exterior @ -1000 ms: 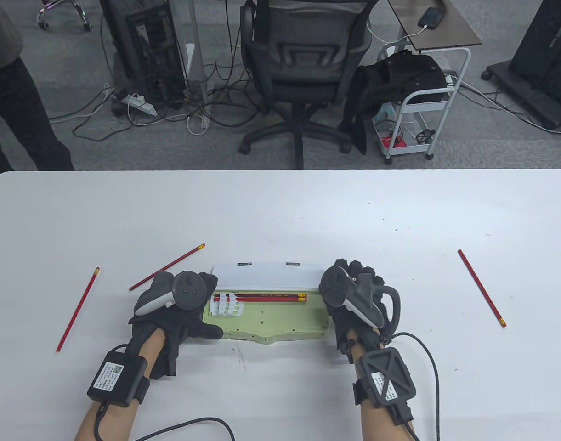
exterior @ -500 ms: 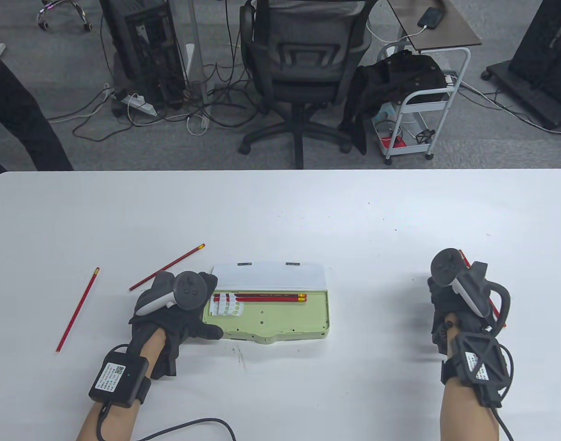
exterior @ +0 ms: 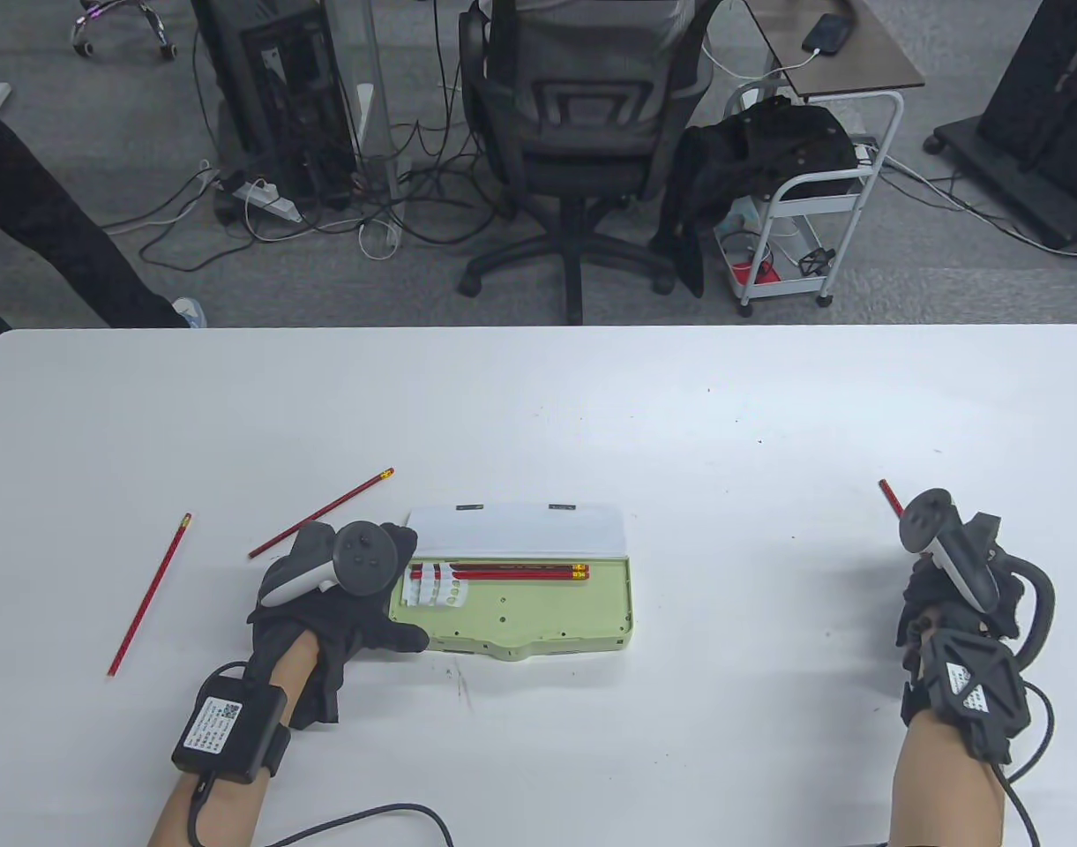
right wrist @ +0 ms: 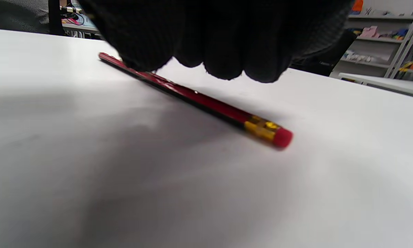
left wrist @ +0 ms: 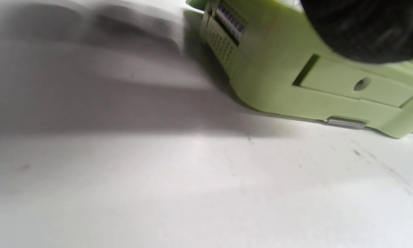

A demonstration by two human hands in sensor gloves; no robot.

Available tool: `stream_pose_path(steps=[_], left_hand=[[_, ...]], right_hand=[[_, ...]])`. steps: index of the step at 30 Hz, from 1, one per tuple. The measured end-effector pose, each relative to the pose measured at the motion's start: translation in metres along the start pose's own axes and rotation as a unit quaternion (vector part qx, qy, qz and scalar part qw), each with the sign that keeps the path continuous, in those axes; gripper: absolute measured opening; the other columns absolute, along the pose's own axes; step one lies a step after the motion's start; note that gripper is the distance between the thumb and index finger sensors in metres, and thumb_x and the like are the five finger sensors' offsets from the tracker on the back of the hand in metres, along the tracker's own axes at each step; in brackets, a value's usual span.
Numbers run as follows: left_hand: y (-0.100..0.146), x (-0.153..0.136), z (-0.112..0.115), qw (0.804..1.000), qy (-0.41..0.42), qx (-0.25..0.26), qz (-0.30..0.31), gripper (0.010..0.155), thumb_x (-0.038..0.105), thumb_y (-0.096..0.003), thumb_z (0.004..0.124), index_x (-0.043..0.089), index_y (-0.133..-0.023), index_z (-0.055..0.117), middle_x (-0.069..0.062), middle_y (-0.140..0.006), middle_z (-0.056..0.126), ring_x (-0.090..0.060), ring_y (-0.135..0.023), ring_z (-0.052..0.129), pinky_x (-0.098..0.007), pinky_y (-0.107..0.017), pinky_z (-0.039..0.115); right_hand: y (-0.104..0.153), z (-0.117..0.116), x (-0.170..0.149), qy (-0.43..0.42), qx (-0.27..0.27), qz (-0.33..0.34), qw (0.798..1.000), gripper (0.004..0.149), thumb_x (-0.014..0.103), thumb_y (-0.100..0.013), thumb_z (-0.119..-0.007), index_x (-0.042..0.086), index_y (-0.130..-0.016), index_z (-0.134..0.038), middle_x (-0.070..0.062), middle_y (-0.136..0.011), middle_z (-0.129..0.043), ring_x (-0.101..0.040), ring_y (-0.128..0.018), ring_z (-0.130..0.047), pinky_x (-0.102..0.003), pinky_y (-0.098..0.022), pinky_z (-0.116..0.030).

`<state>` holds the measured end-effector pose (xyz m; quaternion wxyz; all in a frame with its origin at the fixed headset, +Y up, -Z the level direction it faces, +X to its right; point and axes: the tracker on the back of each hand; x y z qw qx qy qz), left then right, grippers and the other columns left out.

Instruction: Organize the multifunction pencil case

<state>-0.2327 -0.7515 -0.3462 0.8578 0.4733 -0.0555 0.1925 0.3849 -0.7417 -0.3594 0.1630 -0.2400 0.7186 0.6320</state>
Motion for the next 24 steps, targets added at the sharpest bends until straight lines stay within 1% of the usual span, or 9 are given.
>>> stream_pose_path(steps=[4,6,13,17,21,24], left_hand=[[0.0,0.0,0.0,1.0,-0.002,-0.001,-0.002,0.12,0.067,-0.0261,0.077,0.018,-0.114,0.011,-0.015,-0.126,0.017,-0.05,-0.116,0.029,-0.079,-0.072,0.038],[0.0,0.0,0.0,1.0,-0.001,-0.002,-0.002,0.12,0.067,-0.0262,0.077,0.018,-0.114,0.011,-0.015,-0.126,0.017,-0.05,-0.116,0.028,-0.079,-0.072,0.038],[0.0,0.0,0.0,1.0,-0.003,-0.002,-0.004,0.12,0.067,-0.0262,0.077,0.018,-0.114,0.011,-0.015,-0.126,0.017,-0.05,-0.116,0.028,-0.08,-0.072,0.038],[0.0,0.0,0.0,1.0,-0.003,-0.002,-0.003,0.12,0.067,-0.0261,0.077,0.018,-0.114,0.011,-0.015,-0.126,0.017,-0.05,-0.116,0.029,-0.079,-0.072,0.038],[0.0,0.0,0.0,1.0,-0.004,-0.003,-0.004,0.12,0.067,-0.0262,0.077,0.018,-0.114,0.011,-0.015,-0.126,0.017,-0.05,-0.116,0.029,-0.079,-0.072,0.037],[0.0,0.0,0.0,1.0,-0.004,-0.003,-0.004,0.12,0.067,-0.0264,0.077,0.018,-0.114,0.011,-0.015,-0.126,0.017,-0.05,-0.116,0.029,-0.079,-0.072,0.037]], right_hand=[[-0.006,-0.007,-0.002,0.021,0.005,-0.012,1.0,0.05,0.03,-0.05,-0.08,0.009,-0.095,-0.077,-0.019,-0.089,-0.084,-0.041,-0.076,-0.091,-0.055,-0.061,-0.078],[-0.007,-0.01,-0.001,0.028,0.013,-0.01,0.999,0.049,0.031,-0.049,-0.081,0.01,-0.094,-0.078,-0.019,-0.088,-0.085,-0.039,-0.074,-0.092,-0.054,-0.06,-0.08],[-0.005,-0.01,0.01,0.078,-0.005,0.001,0.997,0.044,0.029,-0.048,-0.083,0.01,-0.087,-0.084,-0.017,-0.081,-0.091,-0.036,-0.068,-0.097,-0.052,-0.056,-0.083],[-0.003,-0.011,0.022,0.134,-0.015,0.015,0.991,0.042,0.028,-0.047,-0.083,0.009,-0.084,-0.087,-0.016,-0.076,-0.094,-0.034,-0.064,-0.099,-0.05,-0.054,-0.086],[-0.003,-0.012,0.028,0.156,-0.012,0.02,0.987,0.04,0.027,-0.047,-0.083,0.007,-0.082,-0.087,-0.016,-0.074,-0.095,-0.034,-0.063,-0.1,-0.05,-0.054,-0.086],[-0.003,-0.013,0.03,0.169,-0.007,0.023,0.985,0.042,0.028,-0.048,-0.082,0.006,-0.084,-0.086,-0.016,-0.074,-0.095,-0.034,-0.063,-0.1,-0.051,-0.054,-0.086]])
Point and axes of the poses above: the tracker on the back of each hand, its own x axis roughly to the thumb side, its own y axis roughly from the fingertips to the wrist, z = x × y
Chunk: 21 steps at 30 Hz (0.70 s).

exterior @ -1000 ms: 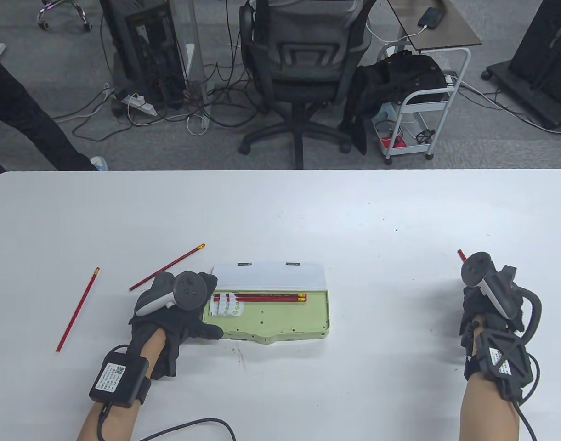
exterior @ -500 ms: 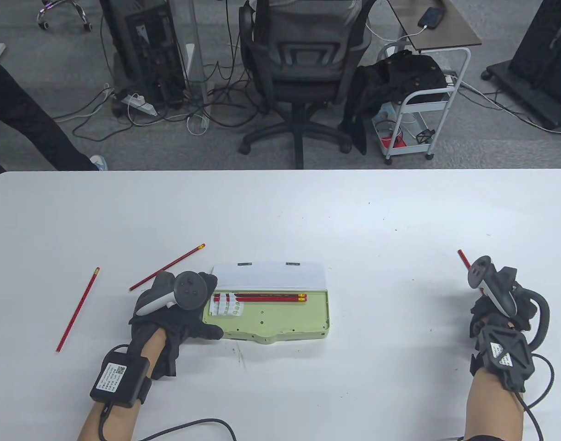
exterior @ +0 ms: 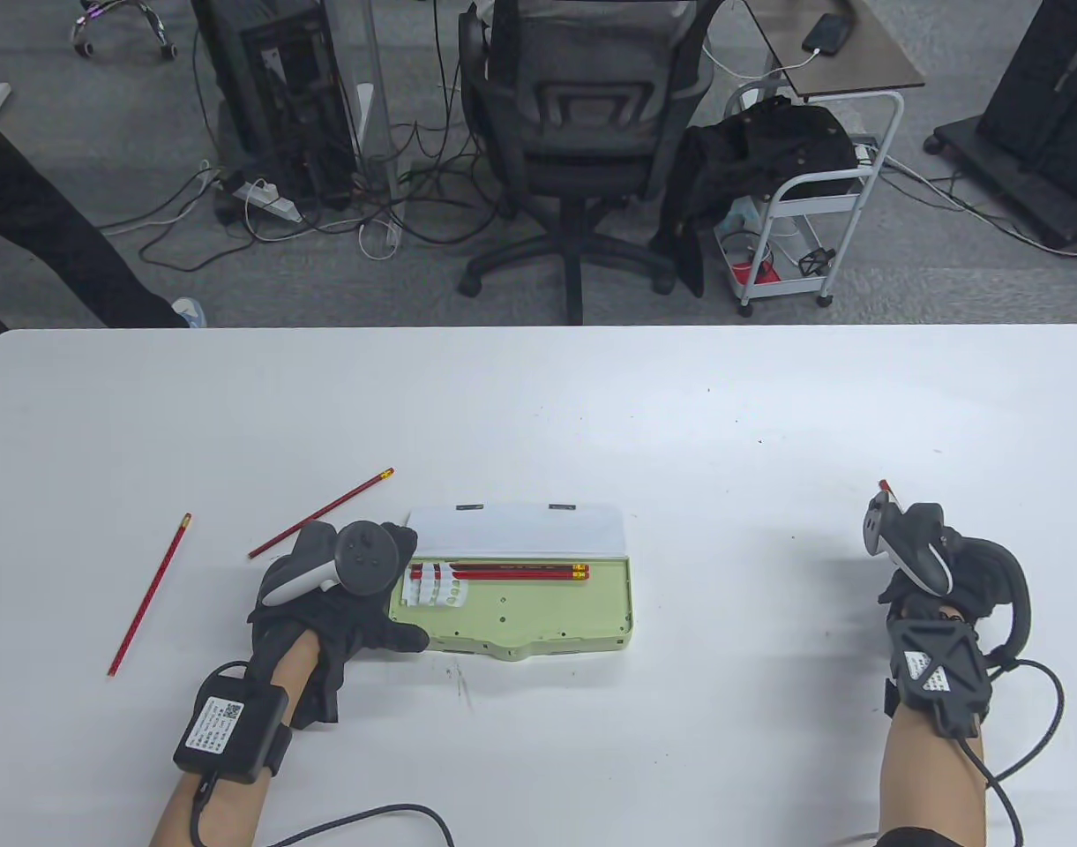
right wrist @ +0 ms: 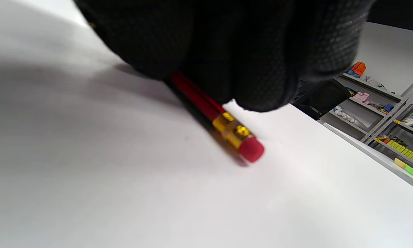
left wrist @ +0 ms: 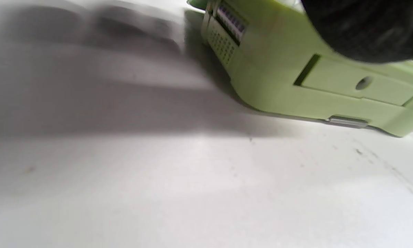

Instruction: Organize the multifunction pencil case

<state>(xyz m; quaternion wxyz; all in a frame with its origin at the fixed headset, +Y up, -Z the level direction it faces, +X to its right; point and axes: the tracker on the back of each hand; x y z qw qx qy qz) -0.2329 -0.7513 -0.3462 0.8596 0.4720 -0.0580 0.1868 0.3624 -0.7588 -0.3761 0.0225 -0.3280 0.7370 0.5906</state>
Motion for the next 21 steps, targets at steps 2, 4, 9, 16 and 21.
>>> stream_pose_path(steps=[2,4,9,16,21], left_hand=[[0.0,0.0,0.0,1.0,0.0,0.0,0.0,0.12,0.067,-0.0261,0.077,0.018,-0.114,0.011,-0.015,-0.126,0.017,-0.05,-0.116,0.028,-0.079,-0.072,0.037],[0.0,0.0,0.0,1.0,0.001,0.0,0.001,0.12,0.067,-0.0263,0.077,0.018,-0.114,0.011,-0.015,-0.126,0.017,-0.05,-0.116,0.029,-0.079,-0.072,0.037],[0.0,0.0,0.0,1.0,0.002,0.0,0.002,0.12,0.067,-0.0262,0.077,0.018,-0.114,0.011,-0.015,-0.126,0.017,-0.05,-0.116,0.028,-0.079,-0.072,0.037],[0.0,0.0,0.001,1.0,0.004,0.002,0.004,0.12,0.067,-0.0264,0.077,0.018,-0.114,0.011,-0.015,-0.126,0.016,-0.05,-0.116,0.029,-0.079,-0.072,0.038],[0.0,0.0,0.001,1.0,0.002,0.003,0.005,0.12,0.067,-0.0263,0.077,0.018,-0.114,0.011,-0.015,-0.126,0.017,-0.05,-0.116,0.029,-0.079,-0.072,0.038]], right_hand=[[0.0,-0.001,0.0,0.006,0.01,0.002,1.0,0.043,0.029,-0.049,-0.08,0.006,-0.085,-0.084,-0.016,-0.076,-0.094,-0.034,-0.065,-0.098,-0.052,-0.056,-0.085],[0.0,-0.001,0.0,0.005,0.025,0.002,1.0,0.043,0.029,-0.051,-0.077,0.007,-0.087,-0.081,-0.016,-0.08,-0.09,-0.036,-0.07,-0.094,-0.054,-0.06,-0.081],[0.012,0.023,0.003,-0.055,0.019,0.004,0.998,0.042,0.026,-0.053,-0.069,0.01,-0.092,-0.069,-0.023,-0.089,-0.081,-0.046,-0.077,-0.089,-0.061,-0.061,-0.077],[0.057,0.09,0.022,-0.158,-0.056,0.073,0.983,0.043,0.023,-0.054,-0.066,0.012,-0.095,-0.063,-0.022,-0.087,-0.079,-0.045,-0.074,-0.087,-0.061,-0.06,-0.075],[0.103,0.133,0.05,-0.206,-0.115,0.137,0.962,0.044,0.02,-0.052,-0.065,0.013,-0.095,-0.063,-0.022,-0.089,-0.077,-0.045,-0.076,-0.084,-0.062,-0.062,-0.073]])
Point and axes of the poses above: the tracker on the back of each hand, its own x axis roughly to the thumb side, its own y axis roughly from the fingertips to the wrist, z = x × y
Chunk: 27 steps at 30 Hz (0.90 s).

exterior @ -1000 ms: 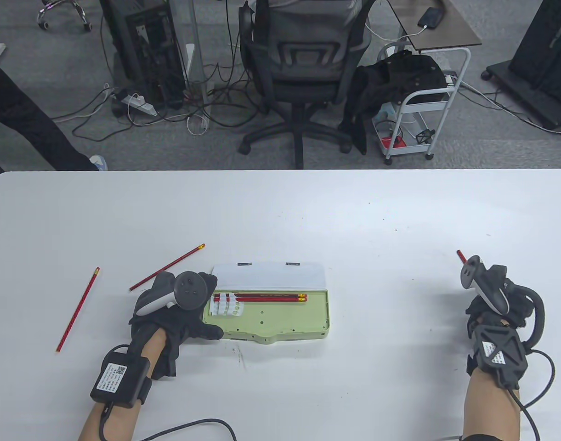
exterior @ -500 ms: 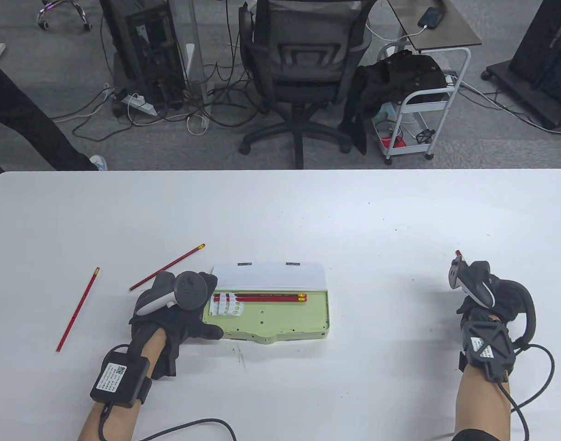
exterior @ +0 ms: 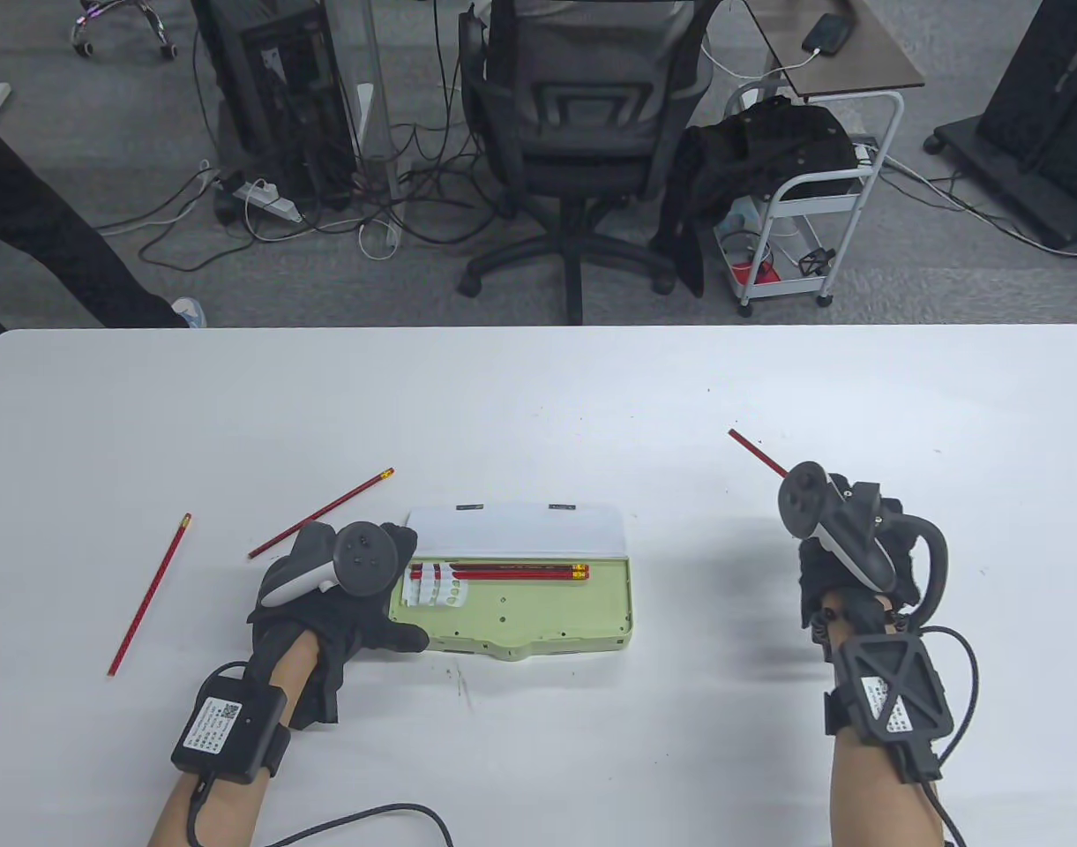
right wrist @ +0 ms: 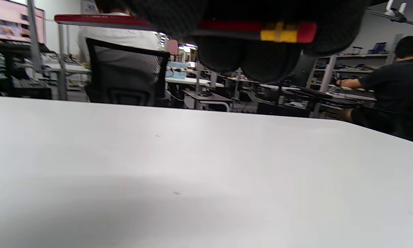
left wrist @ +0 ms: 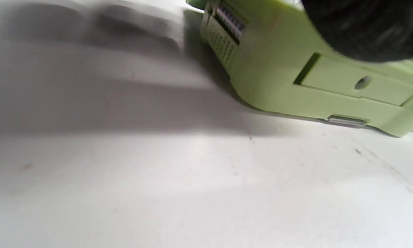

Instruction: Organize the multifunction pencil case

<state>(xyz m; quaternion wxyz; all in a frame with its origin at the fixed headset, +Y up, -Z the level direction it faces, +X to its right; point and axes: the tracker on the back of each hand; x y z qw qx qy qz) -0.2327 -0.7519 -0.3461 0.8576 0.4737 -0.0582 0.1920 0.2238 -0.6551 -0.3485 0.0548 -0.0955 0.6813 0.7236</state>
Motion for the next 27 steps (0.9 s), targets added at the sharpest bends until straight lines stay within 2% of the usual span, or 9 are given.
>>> stream_pose_path(steps=[6,14,19,27], left_hand=[[0.0,0.0,0.0,1.0,0.001,0.001,0.002,0.12,0.067,-0.0263,0.076,0.018,-0.114,0.011,-0.016,-0.126,0.017,-0.05,-0.116,0.029,-0.079,-0.072,0.038],[0.0,0.0,0.001,1.0,0.005,0.001,0.005,0.12,0.067,-0.0265,0.077,0.017,-0.114,0.011,-0.016,-0.126,0.017,-0.05,-0.116,0.029,-0.079,-0.072,0.038],[-0.001,-0.001,0.001,1.0,0.008,0.001,0.007,0.12,0.067,-0.0265,0.077,0.017,-0.114,0.011,-0.016,-0.126,0.017,-0.05,-0.116,0.029,-0.079,-0.072,0.038],[-0.001,0.0,0.001,1.0,0.006,0.0,0.006,0.12,0.067,-0.0265,0.077,0.018,-0.114,0.011,-0.016,-0.126,0.017,-0.05,-0.116,0.029,-0.079,-0.072,0.038]], right_hand=[[0.03,0.008,0.066,-0.034,-0.029,0.077,0.996,0.044,0.02,-0.051,-0.067,0.017,-0.094,-0.066,-0.021,-0.089,-0.076,-0.045,-0.077,-0.084,-0.062,-0.063,-0.072],[0.061,-0.013,0.144,-0.019,-0.021,0.179,0.983,0.044,0.021,-0.049,-0.068,0.019,-0.093,-0.069,-0.02,-0.089,-0.077,-0.044,-0.078,-0.084,-0.062,-0.064,-0.072],[0.072,-0.025,0.164,0.016,-0.026,0.231,0.972,0.044,0.021,-0.049,-0.069,0.02,-0.092,-0.07,-0.019,-0.089,-0.077,-0.043,-0.078,-0.084,-0.062,-0.064,-0.072],[0.081,-0.039,0.175,0.045,-0.021,0.262,0.964,0.043,0.022,-0.049,-0.07,0.02,-0.092,-0.071,-0.018,-0.089,-0.077,-0.043,-0.078,-0.083,-0.063,-0.064,-0.071]])
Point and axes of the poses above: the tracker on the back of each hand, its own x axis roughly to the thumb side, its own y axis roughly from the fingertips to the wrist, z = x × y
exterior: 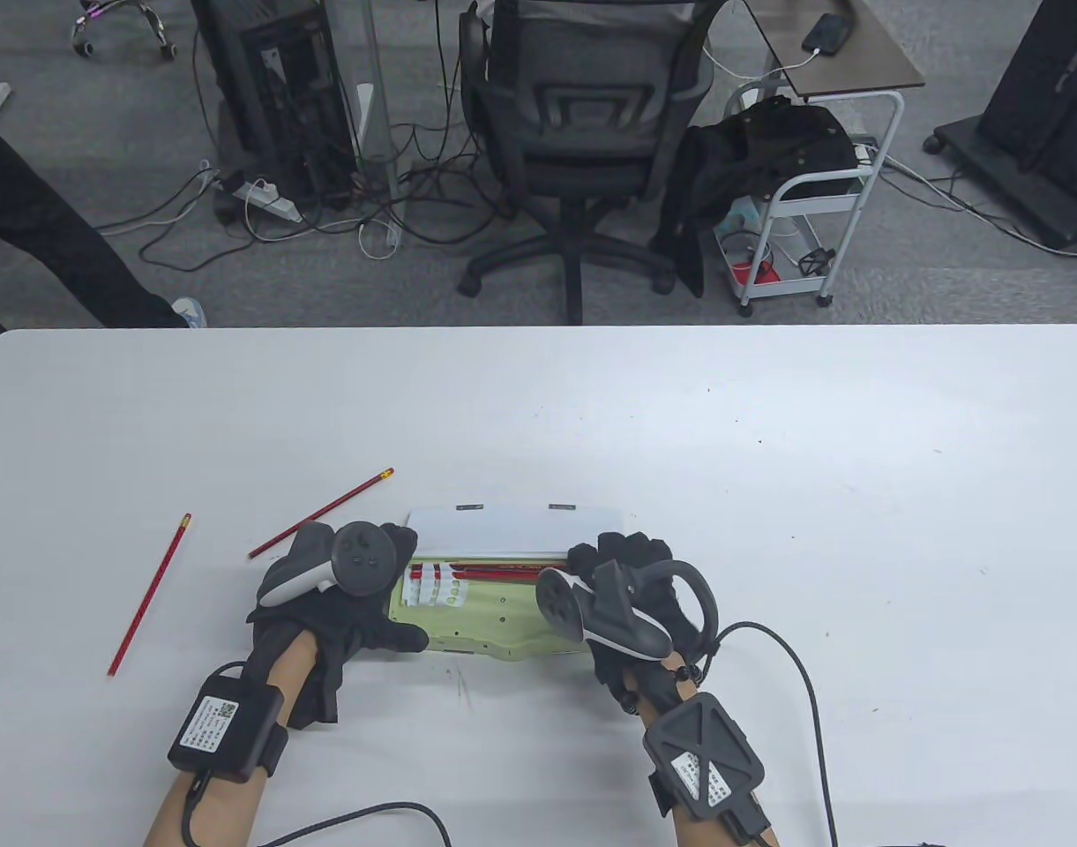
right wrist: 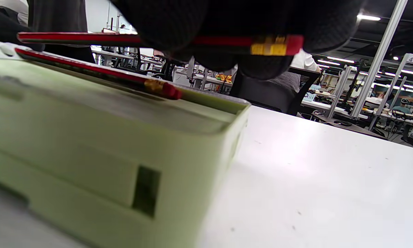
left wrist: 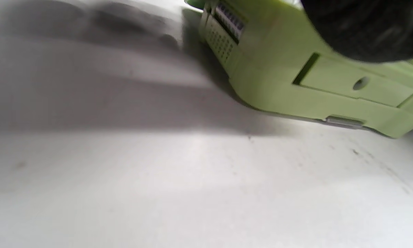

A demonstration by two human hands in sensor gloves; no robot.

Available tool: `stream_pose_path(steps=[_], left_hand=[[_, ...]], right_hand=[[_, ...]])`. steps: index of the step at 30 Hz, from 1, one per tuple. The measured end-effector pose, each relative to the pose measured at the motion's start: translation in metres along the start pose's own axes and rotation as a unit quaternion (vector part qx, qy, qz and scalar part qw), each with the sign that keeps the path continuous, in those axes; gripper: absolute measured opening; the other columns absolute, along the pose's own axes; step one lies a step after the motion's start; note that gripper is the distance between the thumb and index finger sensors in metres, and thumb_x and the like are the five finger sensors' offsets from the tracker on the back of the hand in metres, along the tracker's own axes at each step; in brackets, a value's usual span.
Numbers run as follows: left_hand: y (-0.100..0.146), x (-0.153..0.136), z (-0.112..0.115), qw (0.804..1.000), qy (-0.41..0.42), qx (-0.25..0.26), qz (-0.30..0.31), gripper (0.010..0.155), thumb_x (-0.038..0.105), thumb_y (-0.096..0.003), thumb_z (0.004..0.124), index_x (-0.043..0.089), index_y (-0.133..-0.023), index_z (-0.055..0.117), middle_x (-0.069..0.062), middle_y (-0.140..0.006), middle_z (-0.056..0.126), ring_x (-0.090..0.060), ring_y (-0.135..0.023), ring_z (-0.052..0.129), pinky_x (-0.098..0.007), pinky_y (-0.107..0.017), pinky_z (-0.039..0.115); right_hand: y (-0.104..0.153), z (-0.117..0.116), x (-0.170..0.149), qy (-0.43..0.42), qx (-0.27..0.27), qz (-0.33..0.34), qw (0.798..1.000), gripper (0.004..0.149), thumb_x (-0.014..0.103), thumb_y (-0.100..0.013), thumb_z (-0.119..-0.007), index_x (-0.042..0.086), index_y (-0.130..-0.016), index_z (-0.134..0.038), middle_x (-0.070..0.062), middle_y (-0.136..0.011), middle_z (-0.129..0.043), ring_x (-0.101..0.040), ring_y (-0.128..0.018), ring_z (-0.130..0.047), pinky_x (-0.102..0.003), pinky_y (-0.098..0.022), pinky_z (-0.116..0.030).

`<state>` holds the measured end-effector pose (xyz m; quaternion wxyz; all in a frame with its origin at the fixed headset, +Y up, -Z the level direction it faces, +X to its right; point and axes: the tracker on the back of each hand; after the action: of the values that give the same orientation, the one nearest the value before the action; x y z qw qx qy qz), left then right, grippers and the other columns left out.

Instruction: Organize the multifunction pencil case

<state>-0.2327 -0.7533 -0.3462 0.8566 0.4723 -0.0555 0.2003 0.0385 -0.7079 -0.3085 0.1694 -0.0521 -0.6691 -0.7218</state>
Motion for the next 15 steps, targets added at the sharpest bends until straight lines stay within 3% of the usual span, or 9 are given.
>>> stream_pose_path(steps=[15], left_hand=[[0.0,0.0,0.0,1.0,-0.004,0.001,-0.002,0.12,0.067,-0.0263,0.076,0.017,-0.114,0.011,-0.016,-0.126,0.017,-0.05,-0.116,0.029,-0.079,-0.072,0.038]], right_hand=[[-0.004,-0.007,0.023,0.019,-0.005,0.03,0.999,0.042,0.024,-0.049,-0.073,0.02,-0.091,-0.073,-0.017,-0.088,-0.078,-0.043,-0.077,-0.084,-0.062,-0.064,-0.071]])
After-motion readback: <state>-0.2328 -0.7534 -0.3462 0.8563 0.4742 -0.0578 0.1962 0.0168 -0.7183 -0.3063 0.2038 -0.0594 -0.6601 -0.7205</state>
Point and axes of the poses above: the tracker on the back of each hand, its own x axis roughly to the thumb side, its own y axis roughly from the fingertips to the wrist, z = x × y
